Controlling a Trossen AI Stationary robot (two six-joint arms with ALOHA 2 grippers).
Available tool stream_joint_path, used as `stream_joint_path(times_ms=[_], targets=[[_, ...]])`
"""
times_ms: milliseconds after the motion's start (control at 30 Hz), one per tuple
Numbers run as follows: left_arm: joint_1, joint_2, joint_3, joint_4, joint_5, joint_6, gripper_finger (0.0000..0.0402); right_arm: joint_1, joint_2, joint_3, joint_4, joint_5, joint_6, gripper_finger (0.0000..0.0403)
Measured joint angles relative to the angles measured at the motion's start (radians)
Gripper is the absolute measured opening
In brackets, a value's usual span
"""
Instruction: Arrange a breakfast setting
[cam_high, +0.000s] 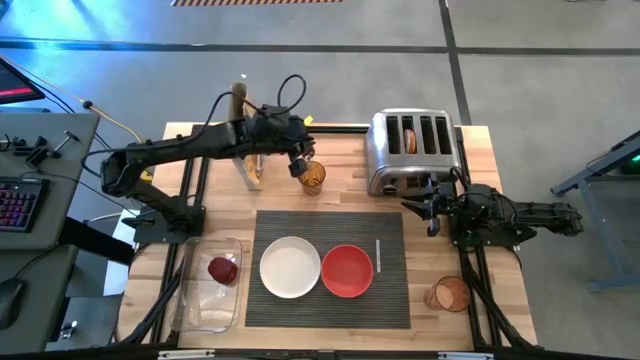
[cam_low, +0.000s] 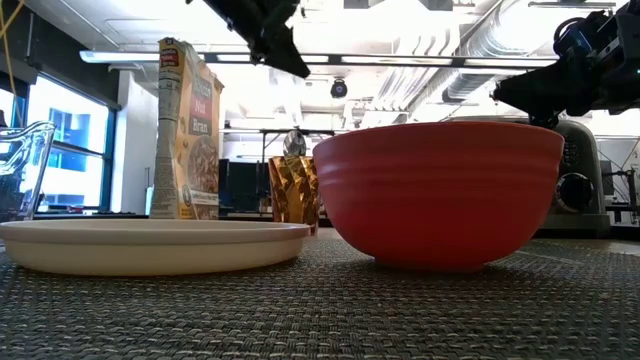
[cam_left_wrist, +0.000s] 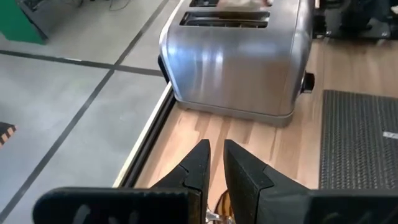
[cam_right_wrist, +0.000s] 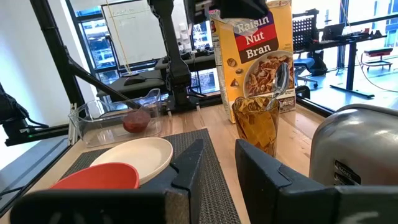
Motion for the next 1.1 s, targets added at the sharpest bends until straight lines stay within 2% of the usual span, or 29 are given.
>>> stream_joint_path(times_ms=[267, 633, 1100], targets=[[0.023, 0.059, 0.0, 0.004, -0.009, 0.06, 0.0035, 0.0, 0.0, 0.0, 0.0, 0.0, 0.0, 0.0083], [0.051, 0.104, -0.001, -0.02, -0.014, 0.062, 0.0039, 0.0, 0.0, 0.0, 0.0, 0.0, 0.0, 0.0083], [0.066, 0.103, -0.001, -0.027, 0.02, 0.067, 0.0129, 0.0, 0.0, 0.0, 0.0, 0.0, 0.0, 0.0083]])
